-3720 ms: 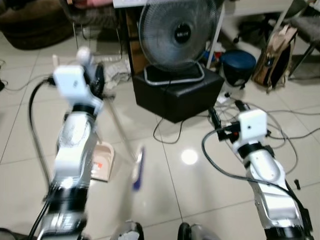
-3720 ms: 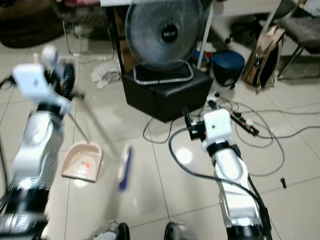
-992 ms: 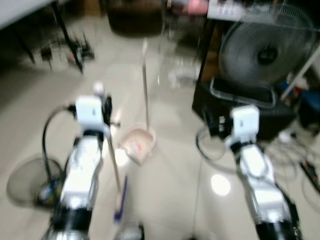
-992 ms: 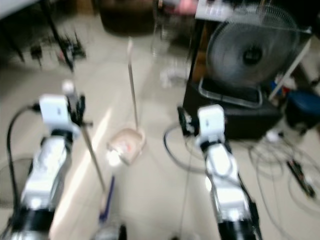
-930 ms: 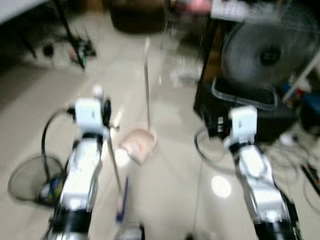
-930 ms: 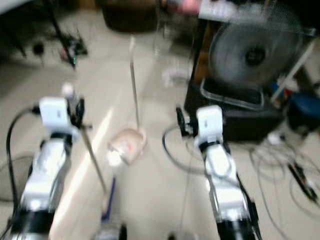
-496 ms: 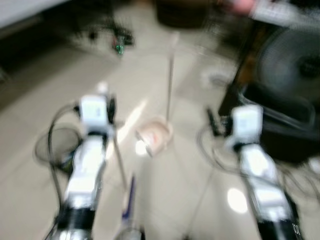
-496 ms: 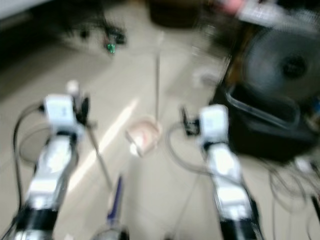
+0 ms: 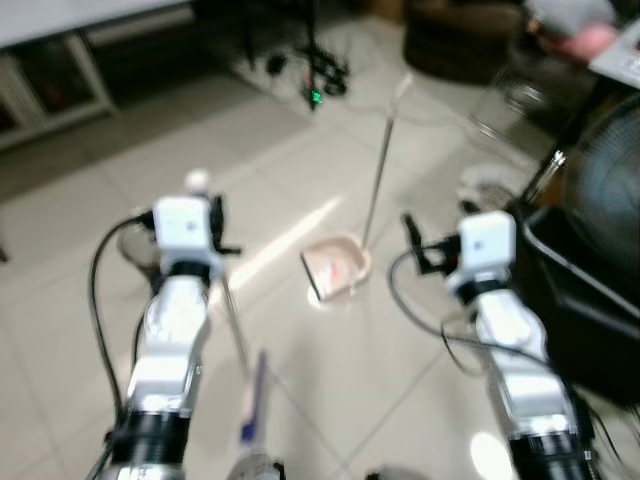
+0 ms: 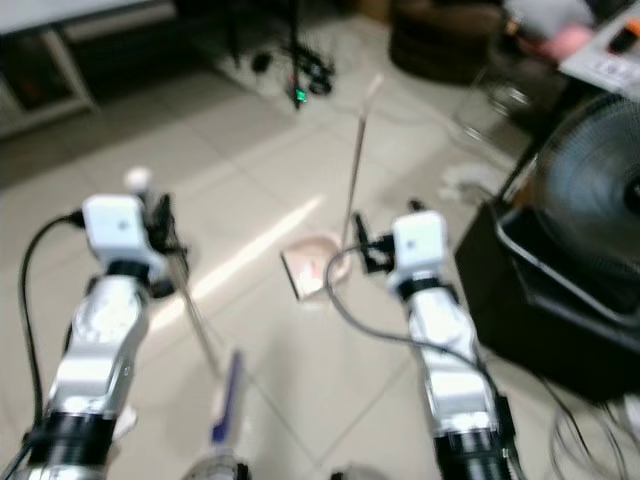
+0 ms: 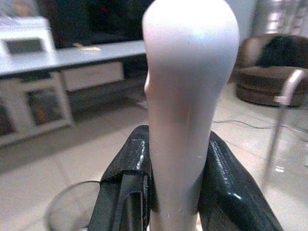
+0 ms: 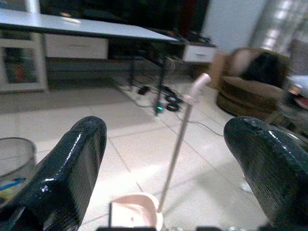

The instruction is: Sweep floor

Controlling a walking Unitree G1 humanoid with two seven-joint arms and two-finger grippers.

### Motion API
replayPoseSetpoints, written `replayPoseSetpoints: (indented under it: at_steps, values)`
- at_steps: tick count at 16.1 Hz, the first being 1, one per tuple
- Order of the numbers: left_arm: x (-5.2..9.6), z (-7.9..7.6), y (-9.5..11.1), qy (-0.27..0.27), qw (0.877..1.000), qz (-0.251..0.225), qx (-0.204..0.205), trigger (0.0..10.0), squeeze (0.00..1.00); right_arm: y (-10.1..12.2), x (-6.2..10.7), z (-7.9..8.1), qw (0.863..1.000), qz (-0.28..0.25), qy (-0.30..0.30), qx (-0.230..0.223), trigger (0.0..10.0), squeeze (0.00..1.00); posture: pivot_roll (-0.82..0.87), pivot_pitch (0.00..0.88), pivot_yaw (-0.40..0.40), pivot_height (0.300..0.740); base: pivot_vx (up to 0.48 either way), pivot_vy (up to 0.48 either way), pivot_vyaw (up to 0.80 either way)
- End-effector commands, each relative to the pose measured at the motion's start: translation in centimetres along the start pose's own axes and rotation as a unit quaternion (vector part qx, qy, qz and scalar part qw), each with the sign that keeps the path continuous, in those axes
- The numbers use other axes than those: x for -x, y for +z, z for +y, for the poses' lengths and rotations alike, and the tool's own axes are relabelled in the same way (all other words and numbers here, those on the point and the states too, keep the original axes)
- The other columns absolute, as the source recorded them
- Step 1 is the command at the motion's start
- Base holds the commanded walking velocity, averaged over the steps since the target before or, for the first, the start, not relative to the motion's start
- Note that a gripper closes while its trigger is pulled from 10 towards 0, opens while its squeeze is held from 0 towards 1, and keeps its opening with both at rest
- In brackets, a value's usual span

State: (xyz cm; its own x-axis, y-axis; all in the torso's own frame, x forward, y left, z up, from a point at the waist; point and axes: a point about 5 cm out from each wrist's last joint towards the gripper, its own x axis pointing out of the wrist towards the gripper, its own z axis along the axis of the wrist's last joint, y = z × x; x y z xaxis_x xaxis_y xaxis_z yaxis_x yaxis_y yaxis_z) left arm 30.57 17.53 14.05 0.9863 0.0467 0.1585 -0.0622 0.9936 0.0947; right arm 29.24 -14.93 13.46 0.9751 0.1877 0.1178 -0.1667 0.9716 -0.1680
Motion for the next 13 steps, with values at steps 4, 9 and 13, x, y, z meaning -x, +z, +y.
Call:
replayPoseSetpoints:
  at_steps: [4,9,13]
  values:
    - [-0.22,-0.53,0.80,-0.004,1.000,-0.018,-0.006,10.0,0.00,-0.52,0.34,-0.90,1.000,0.014,-0.014,0.001,10.0,0.00,-0.01,0.096,0.014,0.740,0.000,-0.382,0.80]
    - [-0.52,-0.70,1.01,-0.016,1.000,-0.021,-0.008,10.0,0.00,-0.90,0.67,-1.22,0.999,0.018,-0.041,-0.021,10.0,0.00,0.00,0.094,0.041,0.740,0.000,-0.376,0.80]
    - [-0.83,-0.85,1.15,-0.025,0.999,-0.022,-0.010,10.0,0.00,-1.05,1.04,-1.34,0.998,0.018,-0.058,-0.029,10.0,0.00,0.01,0.096,0.066,0.740,0.000,-0.375,0.80]
